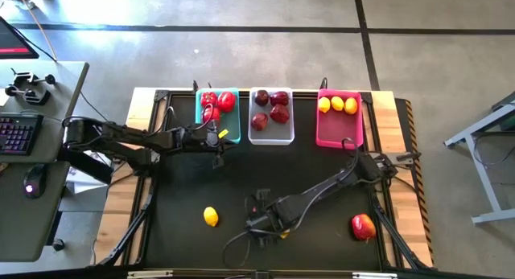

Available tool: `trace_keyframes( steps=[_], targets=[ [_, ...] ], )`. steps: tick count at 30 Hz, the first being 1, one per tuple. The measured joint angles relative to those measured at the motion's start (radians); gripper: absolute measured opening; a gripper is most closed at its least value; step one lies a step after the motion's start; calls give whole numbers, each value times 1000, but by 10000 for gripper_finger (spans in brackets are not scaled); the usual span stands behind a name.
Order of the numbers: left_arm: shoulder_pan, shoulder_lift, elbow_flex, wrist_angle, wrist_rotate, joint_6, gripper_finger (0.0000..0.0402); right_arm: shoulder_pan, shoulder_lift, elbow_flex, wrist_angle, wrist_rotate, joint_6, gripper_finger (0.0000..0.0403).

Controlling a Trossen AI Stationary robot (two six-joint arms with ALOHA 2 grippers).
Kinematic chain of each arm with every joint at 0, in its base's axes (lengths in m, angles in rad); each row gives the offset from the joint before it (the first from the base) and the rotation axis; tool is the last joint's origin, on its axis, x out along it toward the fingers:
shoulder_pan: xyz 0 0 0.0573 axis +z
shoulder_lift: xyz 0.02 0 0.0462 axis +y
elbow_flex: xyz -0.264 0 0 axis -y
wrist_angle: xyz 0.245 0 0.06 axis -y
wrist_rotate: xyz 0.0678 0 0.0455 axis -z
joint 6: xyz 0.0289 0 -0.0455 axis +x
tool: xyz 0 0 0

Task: Sort produce into baskets
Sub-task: Put the bell pepper into the green bin

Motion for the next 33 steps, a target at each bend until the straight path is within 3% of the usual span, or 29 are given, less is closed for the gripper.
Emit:
trace_keyframes(
  steps=[7,22,29,33],
  targets=[
    [-10,-63,0,-1,-36,-38,0,-86,-2,117,-155,121,-70,186],
    [113,-400,0,-275,-86,-87,0,-398,-4,134,67,217,-317,174],
    [156,-563,0,-396,-153,-121,0,-546,-4,134,267,204,-437,172],
    [159,-630,0,-433,-174,-123,0,-629,15,133,393,75,-504,172]
  ],
)
